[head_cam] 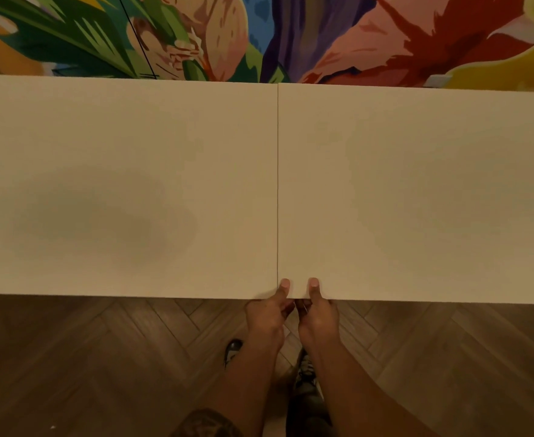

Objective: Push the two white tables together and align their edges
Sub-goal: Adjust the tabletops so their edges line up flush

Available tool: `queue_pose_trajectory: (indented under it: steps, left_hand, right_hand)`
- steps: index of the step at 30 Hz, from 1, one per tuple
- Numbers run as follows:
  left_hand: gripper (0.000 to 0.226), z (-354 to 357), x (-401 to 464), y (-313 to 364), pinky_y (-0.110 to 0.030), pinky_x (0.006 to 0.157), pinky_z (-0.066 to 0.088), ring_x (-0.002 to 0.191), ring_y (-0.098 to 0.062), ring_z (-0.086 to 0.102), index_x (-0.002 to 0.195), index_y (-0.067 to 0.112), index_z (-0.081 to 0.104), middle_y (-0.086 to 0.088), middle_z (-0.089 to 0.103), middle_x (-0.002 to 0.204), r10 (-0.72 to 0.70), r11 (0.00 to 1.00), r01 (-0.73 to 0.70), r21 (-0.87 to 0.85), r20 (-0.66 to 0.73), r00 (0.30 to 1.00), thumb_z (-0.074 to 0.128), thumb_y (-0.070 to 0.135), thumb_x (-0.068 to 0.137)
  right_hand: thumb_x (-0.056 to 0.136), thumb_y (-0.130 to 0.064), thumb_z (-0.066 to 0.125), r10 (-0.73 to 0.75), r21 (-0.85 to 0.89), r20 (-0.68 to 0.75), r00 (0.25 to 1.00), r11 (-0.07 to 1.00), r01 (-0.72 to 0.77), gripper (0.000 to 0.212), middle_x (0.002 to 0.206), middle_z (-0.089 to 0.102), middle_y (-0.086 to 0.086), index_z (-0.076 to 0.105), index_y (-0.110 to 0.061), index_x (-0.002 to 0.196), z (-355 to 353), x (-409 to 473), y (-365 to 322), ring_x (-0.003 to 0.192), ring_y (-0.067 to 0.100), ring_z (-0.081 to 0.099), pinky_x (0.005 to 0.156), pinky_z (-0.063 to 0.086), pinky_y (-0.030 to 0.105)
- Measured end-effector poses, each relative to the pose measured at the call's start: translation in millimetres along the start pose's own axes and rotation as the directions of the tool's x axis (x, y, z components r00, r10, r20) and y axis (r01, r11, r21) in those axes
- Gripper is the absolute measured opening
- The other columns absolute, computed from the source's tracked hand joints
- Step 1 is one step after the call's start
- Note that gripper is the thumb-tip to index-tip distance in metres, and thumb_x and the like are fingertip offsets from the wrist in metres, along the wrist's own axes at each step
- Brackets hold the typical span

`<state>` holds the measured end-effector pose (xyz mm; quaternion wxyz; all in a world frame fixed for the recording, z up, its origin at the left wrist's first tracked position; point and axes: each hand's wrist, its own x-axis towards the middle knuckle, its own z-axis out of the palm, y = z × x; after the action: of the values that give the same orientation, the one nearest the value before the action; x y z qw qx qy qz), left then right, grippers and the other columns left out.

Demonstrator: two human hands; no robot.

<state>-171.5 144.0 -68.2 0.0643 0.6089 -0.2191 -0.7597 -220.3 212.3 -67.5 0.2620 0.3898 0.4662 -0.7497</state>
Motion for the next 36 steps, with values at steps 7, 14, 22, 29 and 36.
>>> queue_pose_trajectory:
  steps: [7,14,22,29,36]
  left_hand:
    - [0.048,-2.6,-0.4,2.6,-0.049,0.100,0.059,0.111,-0.038,0.073,0.117,-0.008,0.071,-0.023,0.076,0.117,-0.005,1.000,0.005,-0.022,0.026,1.000,0.090,0.011,0.077]
    - [0.064,-6.1,7.0,1.3,-0.046,0.103,0.057,0.108,-0.033,0.075,0.109,-0.007,0.077,-0.022,0.080,0.111,0.000,1.000,0.003,-0.030,0.102,0.995,0.097,0.021,0.055]
    - [0.043,-5.8,5.3,5.2,-0.036,0.090,0.060,0.103,-0.031,0.074,0.108,-0.009,0.073,-0.023,0.076,0.111,-0.036,0.999,0.036,0.009,0.060,0.998,0.091,0.012,0.075]
    - [0.010,-7.5,0.8,6.4,-0.025,0.068,0.058,0.085,-0.019,0.073,0.087,-0.001,0.077,-0.007,0.081,0.081,-0.046,0.997,0.040,0.064,0.087,0.995,0.083,0.005,0.083]
    - [0.031,-10.3,0.5,2.9,-0.027,0.070,0.061,0.095,-0.025,0.075,0.096,-0.006,0.074,-0.019,0.077,0.104,0.005,0.993,-0.011,0.121,0.046,0.999,0.090,0.011,0.077]
  right_hand:
    - [0.096,-0.029,0.069,0.006,-0.010,-0.016,1.000,1.000,-0.006,0.050,0.129,0.069,0.021,0.059,0.001,0.136,2.2,-5.1,8.8,0.111,0.032,0.071,0.070,0.063,0.032]
    - [0.083,-0.033,0.083,0.076,-0.100,-0.007,0.997,0.992,-0.077,0.066,0.127,0.068,0.022,0.060,0.003,0.133,10.7,-6.1,14.8,0.115,0.035,0.069,0.083,0.062,0.039]
    - [0.089,-0.021,0.078,0.088,-0.084,0.037,0.995,0.993,-0.085,0.050,0.127,0.070,0.020,0.064,0.001,0.132,7.5,-6.1,6.8,0.112,0.031,0.070,0.074,0.060,0.036]
    - [0.092,-0.017,0.075,0.086,-0.061,0.051,0.995,0.995,-0.083,0.051,0.134,0.065,0.024,0.060,0.006,0.136,0.8,-6.2,5.6,0.118,0.035,0.066,0.068,0.061,0.033]
    - [0.089,-0.021,0.079,0.079,-0.089,0.033,0.996,0.993,-0.076,0.053,0.127,0.069,0.021,0.062,0.004,0.132,-3.3,-9.4,8.4,0.112,0.032,0.070,0.070,0.062,0.034]
